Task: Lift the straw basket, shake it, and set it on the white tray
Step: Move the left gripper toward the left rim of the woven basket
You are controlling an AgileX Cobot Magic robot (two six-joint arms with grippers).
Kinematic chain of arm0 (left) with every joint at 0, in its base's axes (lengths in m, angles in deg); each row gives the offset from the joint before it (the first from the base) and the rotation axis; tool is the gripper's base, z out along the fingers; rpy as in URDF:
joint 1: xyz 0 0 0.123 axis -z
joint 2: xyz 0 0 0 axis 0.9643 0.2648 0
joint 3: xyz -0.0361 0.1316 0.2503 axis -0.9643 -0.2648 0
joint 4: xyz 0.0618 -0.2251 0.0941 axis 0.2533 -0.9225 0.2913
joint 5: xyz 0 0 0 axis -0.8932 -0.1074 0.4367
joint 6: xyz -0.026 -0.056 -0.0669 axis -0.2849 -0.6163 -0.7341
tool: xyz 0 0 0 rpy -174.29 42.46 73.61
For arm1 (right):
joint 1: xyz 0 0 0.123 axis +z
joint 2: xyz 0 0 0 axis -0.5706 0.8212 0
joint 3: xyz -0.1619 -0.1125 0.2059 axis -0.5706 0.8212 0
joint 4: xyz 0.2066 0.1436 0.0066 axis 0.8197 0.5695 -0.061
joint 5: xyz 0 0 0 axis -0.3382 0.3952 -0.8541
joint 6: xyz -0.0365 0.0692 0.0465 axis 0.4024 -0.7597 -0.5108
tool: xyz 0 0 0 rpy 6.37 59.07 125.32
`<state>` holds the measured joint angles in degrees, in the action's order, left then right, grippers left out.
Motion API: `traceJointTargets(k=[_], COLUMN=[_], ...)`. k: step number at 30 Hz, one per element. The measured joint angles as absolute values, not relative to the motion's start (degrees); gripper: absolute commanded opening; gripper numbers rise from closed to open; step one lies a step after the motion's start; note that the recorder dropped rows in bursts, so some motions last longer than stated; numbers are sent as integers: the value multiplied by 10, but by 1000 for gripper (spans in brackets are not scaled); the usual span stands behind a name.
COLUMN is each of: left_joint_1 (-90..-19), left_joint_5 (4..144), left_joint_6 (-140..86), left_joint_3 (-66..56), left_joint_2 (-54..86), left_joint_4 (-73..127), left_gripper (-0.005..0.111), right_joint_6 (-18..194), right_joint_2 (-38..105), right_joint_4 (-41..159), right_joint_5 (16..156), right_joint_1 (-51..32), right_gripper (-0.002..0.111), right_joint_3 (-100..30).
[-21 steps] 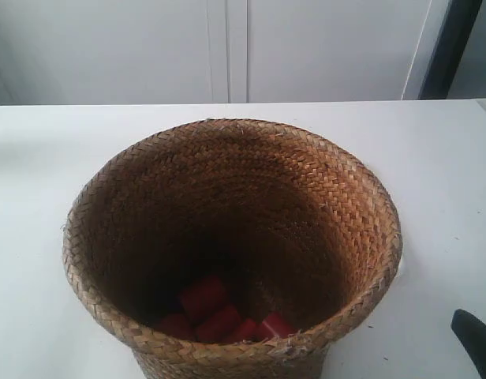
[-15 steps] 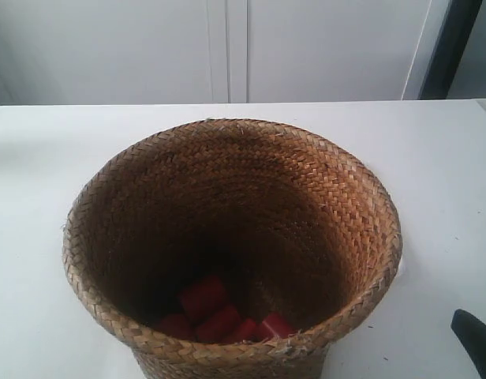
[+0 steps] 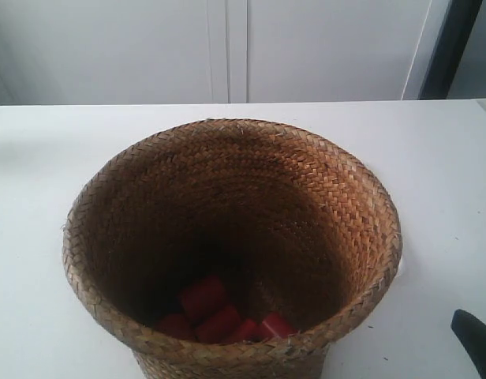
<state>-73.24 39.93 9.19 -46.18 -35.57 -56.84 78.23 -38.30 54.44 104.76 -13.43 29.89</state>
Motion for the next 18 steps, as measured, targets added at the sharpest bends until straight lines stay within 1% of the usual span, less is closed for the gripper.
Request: traceJointTargets(k=[10,15,16,18], left_joint_1=[-732,-732,-732,-732], left_joint_5=[362,285,272,245], left_joint_6=[166,87,79,67], left_joint_3=[-397,-365,-362,-350], left_joint_2=[-195,-112,-102,-89], left_joint_4=[-583,-442,-427,-412], left_gripper=[0,0,2,18], right_joint_6=[782,782,782,782], right_joint_2=[-383,-383,-383,-383], right_joint_4=[544,544,544,544], right_joint_5=[1048,1048,1048,1048], right_joint_1=[-134,-134,-134,-134], right_gripper=[68,68,68,68], right_joint_3=[299,299,299,299])
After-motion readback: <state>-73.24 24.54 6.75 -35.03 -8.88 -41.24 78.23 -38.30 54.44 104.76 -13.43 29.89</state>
